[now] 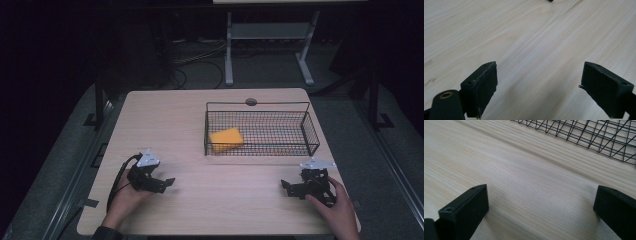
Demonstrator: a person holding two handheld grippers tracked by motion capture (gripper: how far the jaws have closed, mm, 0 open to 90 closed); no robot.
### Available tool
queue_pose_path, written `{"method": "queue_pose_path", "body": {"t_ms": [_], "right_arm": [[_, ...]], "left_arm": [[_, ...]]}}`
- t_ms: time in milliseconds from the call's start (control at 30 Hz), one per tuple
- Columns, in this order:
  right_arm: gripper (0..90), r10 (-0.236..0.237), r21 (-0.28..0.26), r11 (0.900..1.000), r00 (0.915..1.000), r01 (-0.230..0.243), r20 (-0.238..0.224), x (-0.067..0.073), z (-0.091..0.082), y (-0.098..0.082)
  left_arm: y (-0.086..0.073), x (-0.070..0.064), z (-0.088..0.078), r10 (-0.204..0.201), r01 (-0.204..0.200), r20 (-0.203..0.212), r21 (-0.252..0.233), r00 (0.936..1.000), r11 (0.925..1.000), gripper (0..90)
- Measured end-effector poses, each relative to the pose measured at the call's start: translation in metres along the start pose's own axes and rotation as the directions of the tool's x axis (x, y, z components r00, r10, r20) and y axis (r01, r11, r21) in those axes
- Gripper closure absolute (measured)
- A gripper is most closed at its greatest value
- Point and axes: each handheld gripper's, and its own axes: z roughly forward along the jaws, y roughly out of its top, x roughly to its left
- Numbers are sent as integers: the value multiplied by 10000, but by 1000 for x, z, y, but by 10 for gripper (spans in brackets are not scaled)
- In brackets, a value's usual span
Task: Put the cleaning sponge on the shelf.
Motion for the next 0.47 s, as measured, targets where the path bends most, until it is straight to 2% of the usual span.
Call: {"method": "queue_pose_path", "body": {"t_ms": [133, 333, 467], "right_arm": [[0, 2, -1, 10000, 10000, -2, 4, 0, 0, 0], [0, 1, 2, 10000, 10000, -1, 5, 0, 0, 0], [0, 4, 3, 10000, 10000, -4, 4, 0, 0, 0]], "left_arm": [[-9, 0, 5, 72, -70, -47, 306, 10000, 9995, 129], [-13, 0, 9, 21, -21, 5, 487, 10000, 9988, 129], [-16, -1, 9, 32, -33, 22, 343, 10000, 9994, 126]]}}
